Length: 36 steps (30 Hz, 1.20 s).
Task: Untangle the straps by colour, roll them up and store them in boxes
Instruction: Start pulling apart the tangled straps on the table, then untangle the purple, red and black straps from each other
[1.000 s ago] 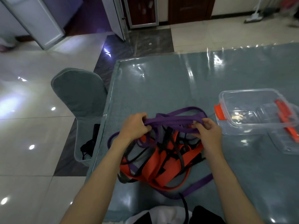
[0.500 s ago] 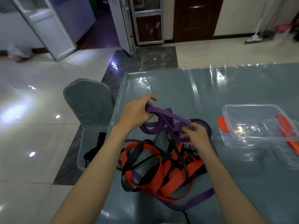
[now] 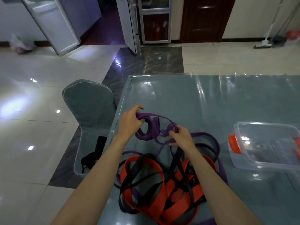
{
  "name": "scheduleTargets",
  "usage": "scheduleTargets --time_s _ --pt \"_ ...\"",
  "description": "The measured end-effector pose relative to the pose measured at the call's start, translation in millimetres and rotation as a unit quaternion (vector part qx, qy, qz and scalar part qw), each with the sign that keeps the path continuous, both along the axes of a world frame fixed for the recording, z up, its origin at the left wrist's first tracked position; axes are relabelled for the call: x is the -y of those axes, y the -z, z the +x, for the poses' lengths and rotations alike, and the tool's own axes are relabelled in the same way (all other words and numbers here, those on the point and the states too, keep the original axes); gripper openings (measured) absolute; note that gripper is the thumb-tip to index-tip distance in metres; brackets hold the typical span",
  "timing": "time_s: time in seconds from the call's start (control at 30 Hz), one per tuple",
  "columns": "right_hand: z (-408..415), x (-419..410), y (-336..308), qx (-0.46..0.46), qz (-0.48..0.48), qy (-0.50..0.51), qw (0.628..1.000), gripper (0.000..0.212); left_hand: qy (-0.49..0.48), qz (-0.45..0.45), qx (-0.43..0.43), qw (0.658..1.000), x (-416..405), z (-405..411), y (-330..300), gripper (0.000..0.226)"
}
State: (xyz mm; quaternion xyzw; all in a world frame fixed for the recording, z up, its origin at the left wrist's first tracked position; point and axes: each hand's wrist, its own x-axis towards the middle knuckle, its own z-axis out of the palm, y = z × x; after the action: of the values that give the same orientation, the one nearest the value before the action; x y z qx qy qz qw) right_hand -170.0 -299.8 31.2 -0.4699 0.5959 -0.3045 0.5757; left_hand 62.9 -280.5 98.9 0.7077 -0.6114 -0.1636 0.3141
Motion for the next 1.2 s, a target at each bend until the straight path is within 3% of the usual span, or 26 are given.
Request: scheduleTargets --time_s 0.1,0.2,0.33,0.43,0.6,0.77,0.9,1.0,1.07,1.2 --pt "17 23 14 0.01 -0.026 0.0 1.0 0.011 -0.044 -0.021 -0.008 0.999 11 11 27 0.058" --pt "31 38 36 0.06 0.014 -0.012 0.998 0.01 -0.086 0.009 -0.007 0.996 17 18 60 0.053" --pt "36 43 65 0.083 0.111 -0.043 0.989 0.051 -0.082 0.11 0.017 0.99 12 27 109 0.051" --pt "28 43 85 0.021 0.108 -0.069 0.992 0.061 -0.038 0.151 -0.013 0.988 3 30 135 0.069" --pt "8 27 94 -0.089 -0.036 -0.068 0.993 0.028 0.004 0.182 0.05 0.982 -25 36 160 0.088" --pt "-27 -12 85 -0.176 -0.144 -0.126 0.966 0.013 -0.034 0.112 0.028 0.993 -84 27 155 0.077" --pt "-38 -65 76 -0.209 -0.144 -0.224 0.941 0.022 -0.046 0.155 0.02 0.987 -137 18 157 0.051" --pt "-37 -103 73 -0.234 -0.088 -0.344 0.905 0.056 -0.023 0.253 0.008 0.967 -167 11 165 0.049" --pt "-32 -125 74 -0.248 -0.072 -0.357 0.897 0.07 -0.004 0.277 0.038 0.96 -180 8 167 0.054" --pt "-30 -146 75 -0.273 -0.11 -0.3 0.908 0.047 -0.004 0.23 0.019 0.973 -195 3 156 0.061"
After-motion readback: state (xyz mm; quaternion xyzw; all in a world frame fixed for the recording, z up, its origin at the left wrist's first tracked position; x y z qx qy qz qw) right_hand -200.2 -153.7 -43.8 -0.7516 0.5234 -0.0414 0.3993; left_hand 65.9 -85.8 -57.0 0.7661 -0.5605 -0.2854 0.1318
